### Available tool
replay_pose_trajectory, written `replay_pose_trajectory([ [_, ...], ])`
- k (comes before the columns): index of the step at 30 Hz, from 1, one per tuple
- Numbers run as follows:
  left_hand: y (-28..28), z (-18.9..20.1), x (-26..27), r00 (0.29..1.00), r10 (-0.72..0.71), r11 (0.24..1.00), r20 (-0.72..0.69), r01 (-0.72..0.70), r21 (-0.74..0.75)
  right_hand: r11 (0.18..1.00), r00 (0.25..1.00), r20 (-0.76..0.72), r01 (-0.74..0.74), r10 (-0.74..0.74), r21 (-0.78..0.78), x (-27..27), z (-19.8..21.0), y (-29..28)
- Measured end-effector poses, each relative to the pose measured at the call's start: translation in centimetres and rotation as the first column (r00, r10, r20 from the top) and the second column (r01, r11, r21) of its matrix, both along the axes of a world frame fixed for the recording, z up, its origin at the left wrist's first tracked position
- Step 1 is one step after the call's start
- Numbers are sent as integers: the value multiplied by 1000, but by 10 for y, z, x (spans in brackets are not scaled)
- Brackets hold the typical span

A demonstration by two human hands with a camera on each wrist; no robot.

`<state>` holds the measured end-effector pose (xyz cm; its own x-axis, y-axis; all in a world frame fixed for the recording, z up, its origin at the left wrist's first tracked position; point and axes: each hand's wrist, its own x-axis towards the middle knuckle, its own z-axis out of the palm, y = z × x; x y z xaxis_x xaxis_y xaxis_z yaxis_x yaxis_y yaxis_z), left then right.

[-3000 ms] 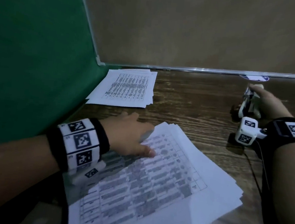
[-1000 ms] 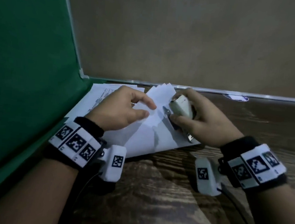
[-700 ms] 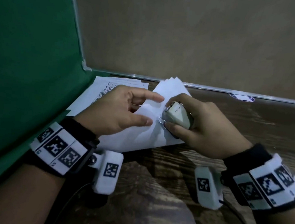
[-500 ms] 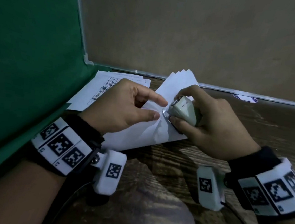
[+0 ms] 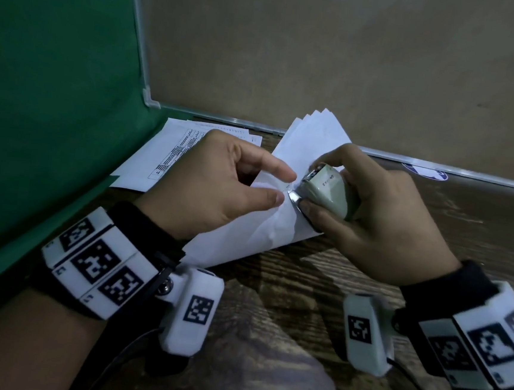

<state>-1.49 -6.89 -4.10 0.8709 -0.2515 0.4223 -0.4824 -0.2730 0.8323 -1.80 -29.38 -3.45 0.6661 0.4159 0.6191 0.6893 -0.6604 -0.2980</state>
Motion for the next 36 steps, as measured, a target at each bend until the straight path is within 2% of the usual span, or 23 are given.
replay_pose_trajectory([
  [17, -3, -5, 3, 997, -4, 1000, -71, 2, -28, 1000, 1000, -21, 6, -7, -30, -2, 1, 0],
  [22, -4, -7, 3, 998, 27, 999, -57, -25, 30, 999, 998, -54, 6, -9, -46, -1, 0, -1],
  [29, -5, -5, 1, 997, 43, 998, -66, -39, 55, 999, 1000, -13, -6, 6, -52, -2, 1, 0],
  [36, -9, -5, -2, 998, 12, 999, -64, -9, 48, 999, 996, -92, 11, -14, -40, -2, 0, 0],
])
